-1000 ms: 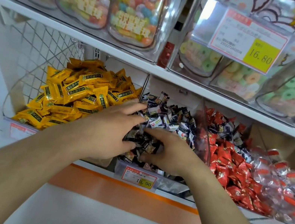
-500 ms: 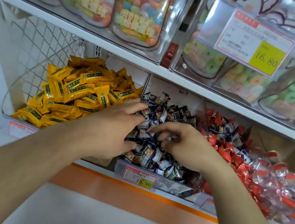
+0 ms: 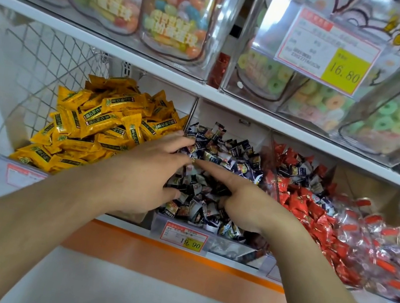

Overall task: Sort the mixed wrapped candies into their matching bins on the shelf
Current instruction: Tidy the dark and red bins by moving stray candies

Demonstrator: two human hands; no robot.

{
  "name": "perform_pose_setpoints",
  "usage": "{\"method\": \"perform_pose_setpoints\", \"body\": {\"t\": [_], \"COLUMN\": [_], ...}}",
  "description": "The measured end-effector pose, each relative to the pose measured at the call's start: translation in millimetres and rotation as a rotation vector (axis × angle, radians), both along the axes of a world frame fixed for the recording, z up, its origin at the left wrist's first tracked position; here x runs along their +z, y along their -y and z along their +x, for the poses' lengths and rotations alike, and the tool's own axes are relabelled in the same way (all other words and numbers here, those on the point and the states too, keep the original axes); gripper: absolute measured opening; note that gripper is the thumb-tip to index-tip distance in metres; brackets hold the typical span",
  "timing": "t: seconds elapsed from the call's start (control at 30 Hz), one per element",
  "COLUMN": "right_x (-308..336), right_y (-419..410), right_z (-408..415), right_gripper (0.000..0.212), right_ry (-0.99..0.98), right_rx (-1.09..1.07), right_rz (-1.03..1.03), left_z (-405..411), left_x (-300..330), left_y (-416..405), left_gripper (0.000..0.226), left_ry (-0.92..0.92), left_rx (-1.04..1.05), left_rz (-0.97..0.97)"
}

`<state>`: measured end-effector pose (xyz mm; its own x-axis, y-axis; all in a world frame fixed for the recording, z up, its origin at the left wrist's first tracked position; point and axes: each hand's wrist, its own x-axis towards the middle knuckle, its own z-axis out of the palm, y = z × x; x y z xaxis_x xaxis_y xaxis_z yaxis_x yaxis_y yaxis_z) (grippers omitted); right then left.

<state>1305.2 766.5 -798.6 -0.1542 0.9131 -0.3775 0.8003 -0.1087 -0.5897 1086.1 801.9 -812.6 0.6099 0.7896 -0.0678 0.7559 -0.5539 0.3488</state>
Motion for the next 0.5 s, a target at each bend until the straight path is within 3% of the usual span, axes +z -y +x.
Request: {"method": "perform_pose_setpoints", "body": {"t": [0.2,0.33,0.43,0.5], "right_x": [0,-9,-23,-29], "right_y": [-4,-4,-2,0], "right_z": [9,10,1,-3], "right_gripper": [0.093,0.053,0.048,0.064], "right_ry": [-0.009,0.164,0.183,0.221], "right_rx": [0.030,-0.023,0.019,0.078], "right_rz": [0.075,0.308,0.127,0.015], "left_z": [0,1,1,2], "left_x": [-1,-1,-1,0], "left_y": [-2,-1,1,2], "left_gripper": [0.072,0.070,0.067,0.065], "left_ry": [-0.007,-0.005,-0.012,-0.014], "left_rx": [0.004,0.004,0.009,0.009], "left_rz": [-0.015,0.003,0.015,0.022]}}
